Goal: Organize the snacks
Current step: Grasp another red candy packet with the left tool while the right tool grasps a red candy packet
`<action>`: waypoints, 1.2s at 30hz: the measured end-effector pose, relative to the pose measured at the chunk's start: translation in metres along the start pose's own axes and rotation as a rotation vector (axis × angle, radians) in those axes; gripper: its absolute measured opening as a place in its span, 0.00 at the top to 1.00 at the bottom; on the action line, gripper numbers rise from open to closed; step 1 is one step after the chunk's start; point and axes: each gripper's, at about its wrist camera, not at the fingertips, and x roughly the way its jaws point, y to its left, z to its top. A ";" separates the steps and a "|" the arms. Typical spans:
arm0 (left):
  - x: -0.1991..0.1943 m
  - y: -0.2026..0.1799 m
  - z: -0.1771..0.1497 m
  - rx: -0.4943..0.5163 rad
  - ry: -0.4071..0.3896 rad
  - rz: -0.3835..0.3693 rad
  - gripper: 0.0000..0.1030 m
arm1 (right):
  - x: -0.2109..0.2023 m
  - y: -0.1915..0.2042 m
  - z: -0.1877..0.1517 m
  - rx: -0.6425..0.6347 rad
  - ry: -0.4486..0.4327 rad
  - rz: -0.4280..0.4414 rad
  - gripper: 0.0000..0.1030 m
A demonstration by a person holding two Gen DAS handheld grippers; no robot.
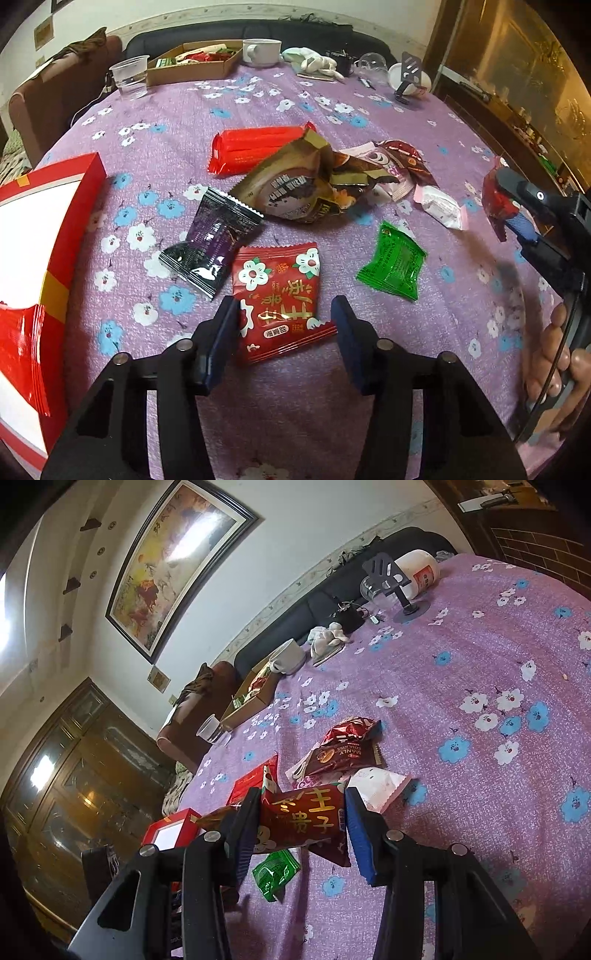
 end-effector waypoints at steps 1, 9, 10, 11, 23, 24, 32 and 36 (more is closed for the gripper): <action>0.000 0.001 0.000 0.006 0.001 -0.003 0.54 | 0.000 0.000 0.000 0.003 0.000 0.002 0.55; -0.013 0.001 -0.006 0.068 -0.047 0.007 0.65 | -0.001 -0.001 0.000 0.002 0.000 0.014 0.55; -0.014 0.000 -0.007 0.074 -0.054 0.010 0.67 | -0.001 -0.001 0.000 0.002 0.000 0.015 0.55; -0.016 -0.001 -0.008 0.081 -0.063 0.012 0.68 | -0.001 -0.001 0.000 0.001 0.000 0.016 0.55; -0.011 0.000 -0.010 0.136 -0.031 0.075 0.64 | 0.001 -0.001 -0.001 0.003 0.005 0.011 0.55; -0.007 0.000 -0.010 0.141 -0.019 0.081 0.58 | 0.000 -0.001 -0.001 0.002 0.004 0.011 0.55; 0.005 0.005 -0.003 0.116 -0.040 0.080 0.56 | 0.000 -0.001 0.000 0.005 0.006 0.020 0.55; 0.001 0.002 -0.006 0.143 -0.067 0.088 0.66 | 0.000 -0.001 0.000 0.005 0.005 0.020 0.55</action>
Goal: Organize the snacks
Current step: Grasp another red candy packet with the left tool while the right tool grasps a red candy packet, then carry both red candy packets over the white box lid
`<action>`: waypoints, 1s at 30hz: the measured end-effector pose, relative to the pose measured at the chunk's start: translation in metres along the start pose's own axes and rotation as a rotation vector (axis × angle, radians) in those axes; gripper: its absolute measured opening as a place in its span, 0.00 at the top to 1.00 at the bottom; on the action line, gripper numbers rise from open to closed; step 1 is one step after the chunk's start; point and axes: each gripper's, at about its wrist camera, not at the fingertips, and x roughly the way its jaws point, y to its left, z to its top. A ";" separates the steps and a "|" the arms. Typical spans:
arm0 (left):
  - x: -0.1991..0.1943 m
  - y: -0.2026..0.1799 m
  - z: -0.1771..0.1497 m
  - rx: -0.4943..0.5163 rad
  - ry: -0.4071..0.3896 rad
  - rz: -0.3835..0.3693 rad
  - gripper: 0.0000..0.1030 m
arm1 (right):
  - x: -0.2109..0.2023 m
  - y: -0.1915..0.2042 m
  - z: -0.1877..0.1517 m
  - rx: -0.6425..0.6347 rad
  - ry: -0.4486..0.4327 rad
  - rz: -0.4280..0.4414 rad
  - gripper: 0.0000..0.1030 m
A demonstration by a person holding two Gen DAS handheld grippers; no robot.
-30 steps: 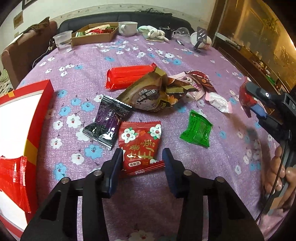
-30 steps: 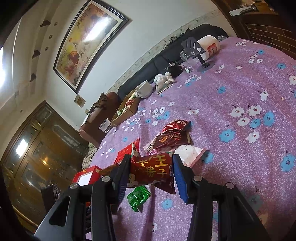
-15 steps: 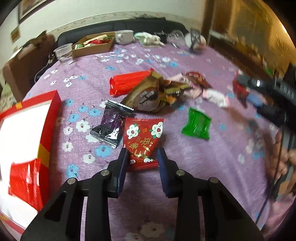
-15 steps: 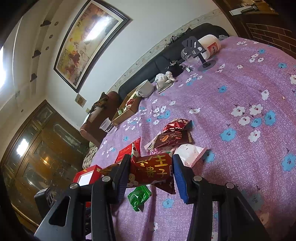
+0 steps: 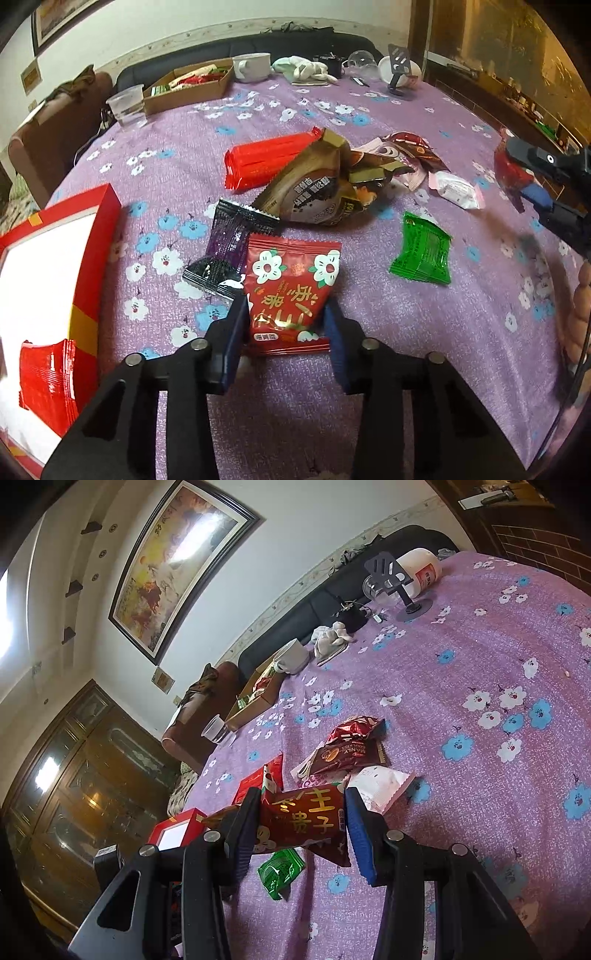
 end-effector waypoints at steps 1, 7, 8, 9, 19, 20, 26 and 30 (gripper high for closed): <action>-0.002 0.000 0.000 0.005 -0.010 0.003 0.69 | 0.000 0.000 0.000 0.001 0.001 0.001 0.55; -0.014 0.006 -0.002 -0.004 -0.043 -0.001 0.74 | -0.001 -0.001 0.000 0.001 0.001 -0.003 0.55; -0.015 0.008 -0.003 -0.006 -0.046 -0.001 0.74 | -0.001 -0.001 0.000 0.000 0.000 -0.006 0.55; -0.017 0.009 -0.004 -0.007 -0.051 0.004 0.74 | -0.001 -0.001 0.000 -0.001 -0.001 -0.007 0.55; -0.035 0.015 -0.003 -0.013 -0.124 0.044 0.75 | 0.000 -0.001 0.000 -0.005 -0.004 -0.021 0.55; -0.038 0.016 -0.002 -0.014 -0.133 0.048 0.75 | 0.000 -0.001 0.000 -0.006 -0.006 -0.023 0.55; -0.052 0.028 -0.001 -0.045 -0.176 0.066 0.75 | 0.002 0.000 -0.001 -0.011 -0.005 -0.042 0.55; -0.063 0.039 0.000 -0.067 -0.209 0.087 0.75 | 0.003 0.002 -0.002 -0.018 -0.007 -0.057 0.55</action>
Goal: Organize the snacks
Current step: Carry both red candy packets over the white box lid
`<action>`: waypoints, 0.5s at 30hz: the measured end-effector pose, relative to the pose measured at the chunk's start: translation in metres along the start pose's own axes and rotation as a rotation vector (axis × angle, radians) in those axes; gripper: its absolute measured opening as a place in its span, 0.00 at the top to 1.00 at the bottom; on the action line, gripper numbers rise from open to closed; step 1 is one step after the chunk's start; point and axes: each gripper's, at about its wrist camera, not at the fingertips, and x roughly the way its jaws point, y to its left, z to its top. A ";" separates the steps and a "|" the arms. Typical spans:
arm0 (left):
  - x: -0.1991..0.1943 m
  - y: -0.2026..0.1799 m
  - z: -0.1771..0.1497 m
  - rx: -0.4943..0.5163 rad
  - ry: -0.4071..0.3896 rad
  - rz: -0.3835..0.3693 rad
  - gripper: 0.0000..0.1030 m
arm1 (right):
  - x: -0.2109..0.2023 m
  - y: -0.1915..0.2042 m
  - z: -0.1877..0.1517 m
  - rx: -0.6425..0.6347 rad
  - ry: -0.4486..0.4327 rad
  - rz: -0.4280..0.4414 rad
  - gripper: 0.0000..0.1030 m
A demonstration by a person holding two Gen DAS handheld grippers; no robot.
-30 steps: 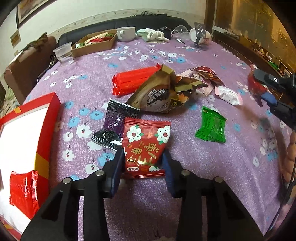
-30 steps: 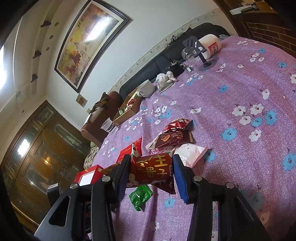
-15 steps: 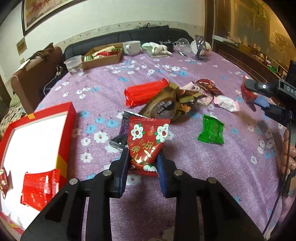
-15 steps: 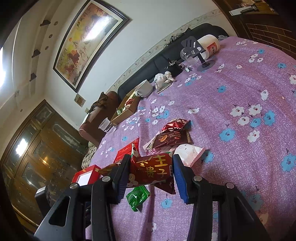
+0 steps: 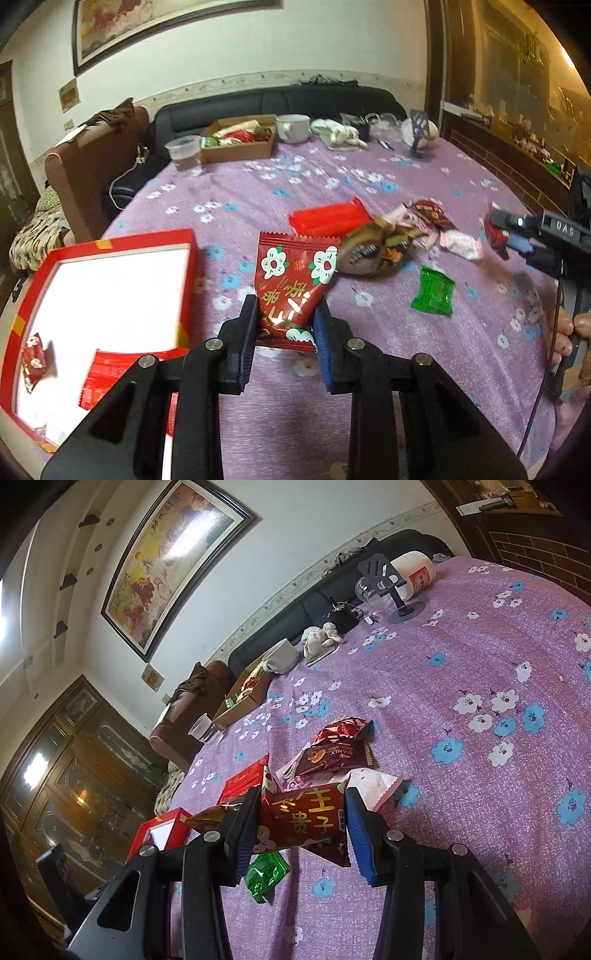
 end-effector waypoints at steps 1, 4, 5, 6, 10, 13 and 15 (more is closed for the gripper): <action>-0.003 0.004 0.001 -0.005 -0.010 0.007 0.75 | 0.000 0.000 0.000 -0.002 -0.002 -0.004 0.55; -0.010 0.012 0.003 -0.021 -0.034 0.020 0.75 | 0.001 0.000 0.000 -0.007 -0.004 -0.020 0.55; -0.012 0.014 0.004 -0.026 -0.041 0.023 0.75 | 0.001 0.000 0.000 -0.007 -0.003 -0.025 0.55; -0.015 0.018 0.004 -0.030 -0.049 0.028 0.75 | 0.002 -0.001 0.000 -0.008 -0.004 -0.031 0.55; -0.023 0.028 0.006 -0.051 -0.074 0.047 0.75 | 0.002 0.000 -0.001 -0.018 -0.012 -0.047 0.55; -0.028 0.038 0.006 -0.073 -0.089 0.060 0.75 | 0.002 0.000 -0.001 -0.029 -0.017 -0.062 0.55; -0.032 0.046 0.006 -0.085 -0.102 0.071 0.75 | 0.002 0.000 -0.001 -0.034 -0.022 -0.072 0.55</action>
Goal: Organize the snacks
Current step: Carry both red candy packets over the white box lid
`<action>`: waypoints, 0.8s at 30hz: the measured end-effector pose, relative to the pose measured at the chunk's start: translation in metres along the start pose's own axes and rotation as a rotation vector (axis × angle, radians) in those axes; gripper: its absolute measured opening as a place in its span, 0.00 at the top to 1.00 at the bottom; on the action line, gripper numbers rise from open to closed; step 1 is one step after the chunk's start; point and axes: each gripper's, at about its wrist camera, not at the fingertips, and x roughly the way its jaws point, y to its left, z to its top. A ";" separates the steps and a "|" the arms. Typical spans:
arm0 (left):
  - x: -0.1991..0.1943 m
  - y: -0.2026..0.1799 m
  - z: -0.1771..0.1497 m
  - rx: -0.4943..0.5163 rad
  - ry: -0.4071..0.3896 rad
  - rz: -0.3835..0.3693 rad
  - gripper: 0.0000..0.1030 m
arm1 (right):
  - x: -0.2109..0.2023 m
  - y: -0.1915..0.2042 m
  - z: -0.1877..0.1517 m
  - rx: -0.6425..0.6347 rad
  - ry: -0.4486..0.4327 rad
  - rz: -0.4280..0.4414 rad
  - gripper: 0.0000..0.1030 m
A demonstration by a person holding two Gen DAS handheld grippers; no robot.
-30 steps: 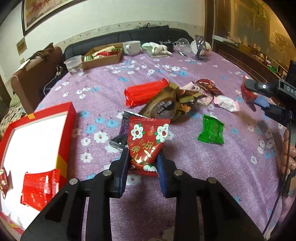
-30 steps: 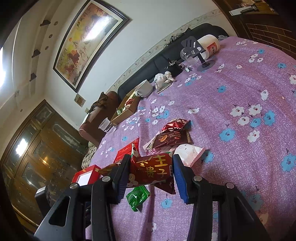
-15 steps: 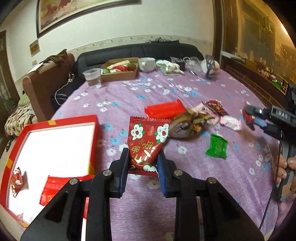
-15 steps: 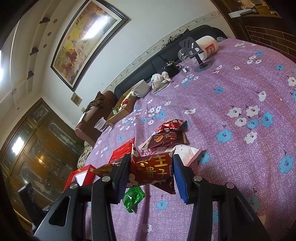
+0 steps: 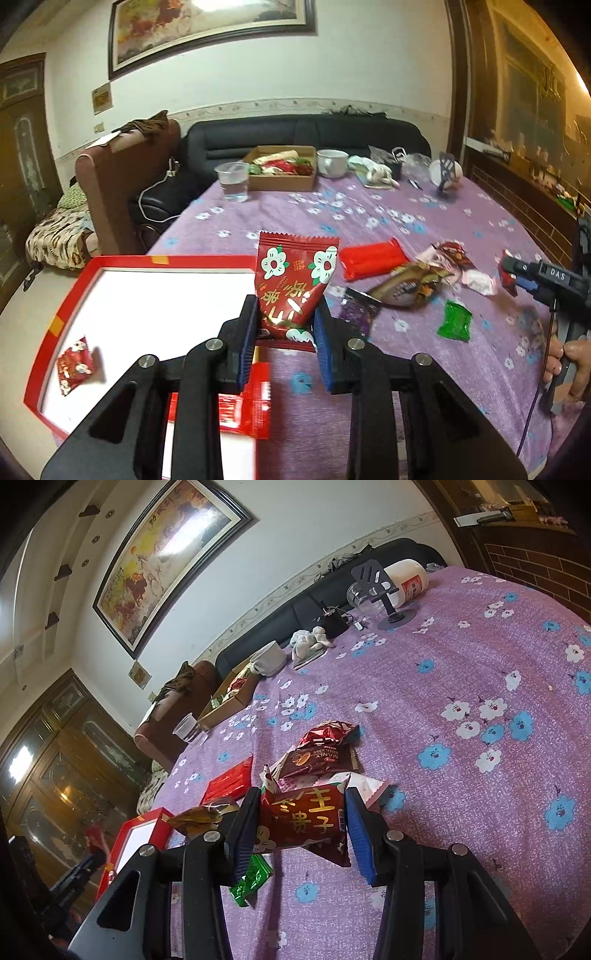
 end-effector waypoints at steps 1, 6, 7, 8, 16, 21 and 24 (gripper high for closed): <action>-0.002 0.004 0.000 -0.006 -0.005 0.006 0.75 | 0.000 0.000 0.000 0.001 -0.001 -0.003 0.55; -0.010 0.022 0.001 -0.011 -0.024 0.038 0.75 | -0.009 0.004 0.000 0.025 -0.032 0.017 0.55; -0.012 0.026 0.001 -0.014 -0.026 0.044 0.75 | -0.013 0.008 0.001 0.038 -0.046 0.034 0.55; -0.014 0.030 0.001 -0.016 -0.029 0.050 0.75 | -0.014 0.012 0.001 0.042 -0.051 0.043 0.55; -0.022 0.063 -0.008 -0.074 -0.042 0.090 0.75 | -0.005 0.107 -0.004 -0.069 0.000 0.229 0.55; -0.024 0.085 -0.018 -0.110 -0.035 0.114 0.75 | 0.011 0.171 -0.022 -0.154 0.067 0.329 0.56; -0.024 0.099 -0.025 -0.133 -0.028 0.129 0.75 | 0.022 0.203 -0.037 -0.185 0.114 0.388 0.56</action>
